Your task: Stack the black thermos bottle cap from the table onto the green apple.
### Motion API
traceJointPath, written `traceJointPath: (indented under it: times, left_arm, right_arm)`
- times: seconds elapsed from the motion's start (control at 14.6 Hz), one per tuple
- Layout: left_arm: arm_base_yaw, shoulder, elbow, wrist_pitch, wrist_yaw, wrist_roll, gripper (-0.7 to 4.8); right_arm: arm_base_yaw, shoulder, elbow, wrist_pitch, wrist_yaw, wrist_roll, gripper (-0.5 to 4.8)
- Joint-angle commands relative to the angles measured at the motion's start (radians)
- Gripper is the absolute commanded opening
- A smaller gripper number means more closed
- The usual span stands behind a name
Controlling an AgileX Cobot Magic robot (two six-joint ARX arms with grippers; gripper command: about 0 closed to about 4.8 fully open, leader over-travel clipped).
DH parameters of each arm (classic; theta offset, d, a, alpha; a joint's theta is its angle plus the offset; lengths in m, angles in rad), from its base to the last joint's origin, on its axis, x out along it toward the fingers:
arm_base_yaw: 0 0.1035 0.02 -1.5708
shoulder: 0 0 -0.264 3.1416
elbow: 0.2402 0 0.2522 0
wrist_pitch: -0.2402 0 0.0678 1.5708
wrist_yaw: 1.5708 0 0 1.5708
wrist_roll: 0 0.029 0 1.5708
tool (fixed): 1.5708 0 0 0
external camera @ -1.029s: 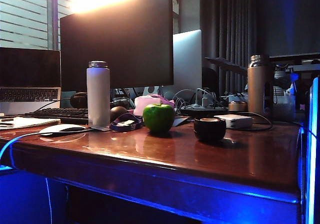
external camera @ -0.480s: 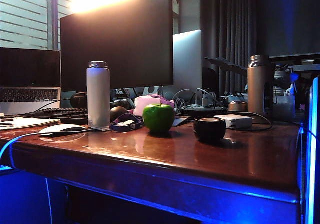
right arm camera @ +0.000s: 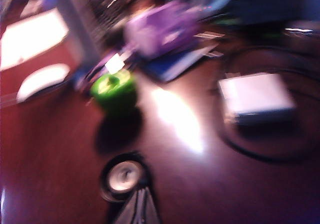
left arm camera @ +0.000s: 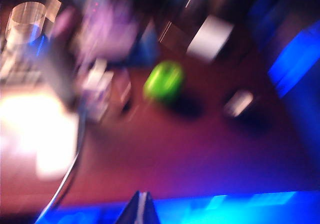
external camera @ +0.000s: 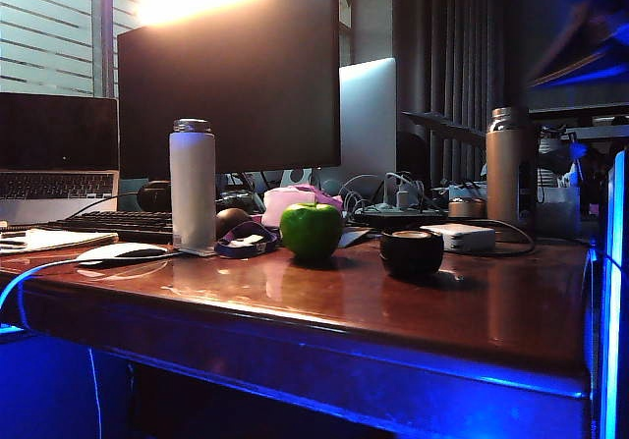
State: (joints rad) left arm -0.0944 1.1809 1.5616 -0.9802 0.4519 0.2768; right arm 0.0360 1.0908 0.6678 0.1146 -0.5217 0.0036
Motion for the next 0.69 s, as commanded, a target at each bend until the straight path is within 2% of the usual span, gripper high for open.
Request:
traceJointPath:
  times: [0.07,0.27,0.55,0.62,0.69]
  left_arm:
    - [-0.032,0.046,0.006,-0.021,-0.092,0.022,-0.04]
    - [-0.032,0.067,0.006,-0.01,-0.093,0.023,-0.04]
    - [-0.032,0.067,0.006,0.018,-0.089,0.003,-0.04]
    - [-0.032,0.067,0.006,0.018,-0.089,0.002,-0.04]
    - [-0.032,0.067,0.006,0.018,-0.089,0.002,-0.04]
  right_arm:
    - [0.082,0.108,0.069,0.018,0.06,-0.034,-0.01]
    - [0.13,0.195,0.09,0.018,0.055,-0.043,-0.01]
    - [0.134,0.279,0.091,0.037,0.048,-0.042,-0.01]
    - [0.134,0.306,0.091,0.04,0.047,-0.06,0.18]
    - [0.144,0.324,0.09,0.039,0.045,-0.065,2.09]
